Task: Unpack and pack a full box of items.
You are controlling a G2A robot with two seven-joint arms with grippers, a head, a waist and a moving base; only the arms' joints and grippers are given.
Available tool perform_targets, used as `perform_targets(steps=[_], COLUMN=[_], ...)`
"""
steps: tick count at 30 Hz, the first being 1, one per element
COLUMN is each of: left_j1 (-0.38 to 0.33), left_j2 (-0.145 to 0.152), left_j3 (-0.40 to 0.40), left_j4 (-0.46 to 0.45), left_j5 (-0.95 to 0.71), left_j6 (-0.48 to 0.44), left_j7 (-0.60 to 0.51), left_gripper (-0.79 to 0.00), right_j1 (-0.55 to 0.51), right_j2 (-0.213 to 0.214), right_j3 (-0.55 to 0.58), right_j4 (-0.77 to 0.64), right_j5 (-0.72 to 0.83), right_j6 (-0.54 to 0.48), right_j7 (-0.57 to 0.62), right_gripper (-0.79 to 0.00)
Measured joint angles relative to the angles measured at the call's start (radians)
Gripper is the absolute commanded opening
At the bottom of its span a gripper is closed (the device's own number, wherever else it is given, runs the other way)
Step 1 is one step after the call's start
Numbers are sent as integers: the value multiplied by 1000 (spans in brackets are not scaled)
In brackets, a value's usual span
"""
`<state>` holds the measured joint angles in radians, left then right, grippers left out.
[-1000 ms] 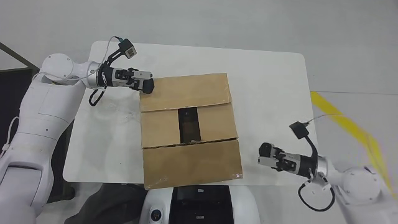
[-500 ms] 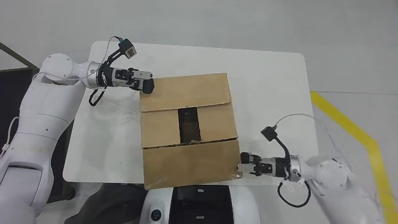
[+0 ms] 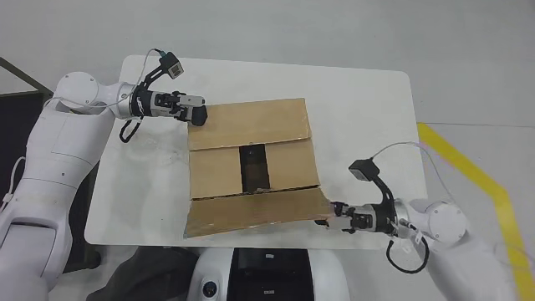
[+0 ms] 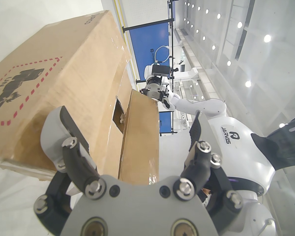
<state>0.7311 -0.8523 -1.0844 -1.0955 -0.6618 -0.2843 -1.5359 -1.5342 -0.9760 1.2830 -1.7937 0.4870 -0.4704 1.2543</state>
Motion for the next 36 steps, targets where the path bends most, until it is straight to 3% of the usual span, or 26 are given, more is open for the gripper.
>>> perform_targets(steps=[11, 36], left_j1=[0, 0], left_j2=[0, 0], left_j3=[0, 0], left_j4=[0, 0], left_j5=[0, 0], left_j6=[0, 0], left_j7=[0, 0], left_gripper=[0, 0], right_j1=[61, 325], right_j2=[-3, -51], right_j3=[-27, -155], right_j4=[-10, 173], right_j5=[42, -18], right_j6=[-12, 14], right_j7=[20, -221], right_gripper=[0, 0])
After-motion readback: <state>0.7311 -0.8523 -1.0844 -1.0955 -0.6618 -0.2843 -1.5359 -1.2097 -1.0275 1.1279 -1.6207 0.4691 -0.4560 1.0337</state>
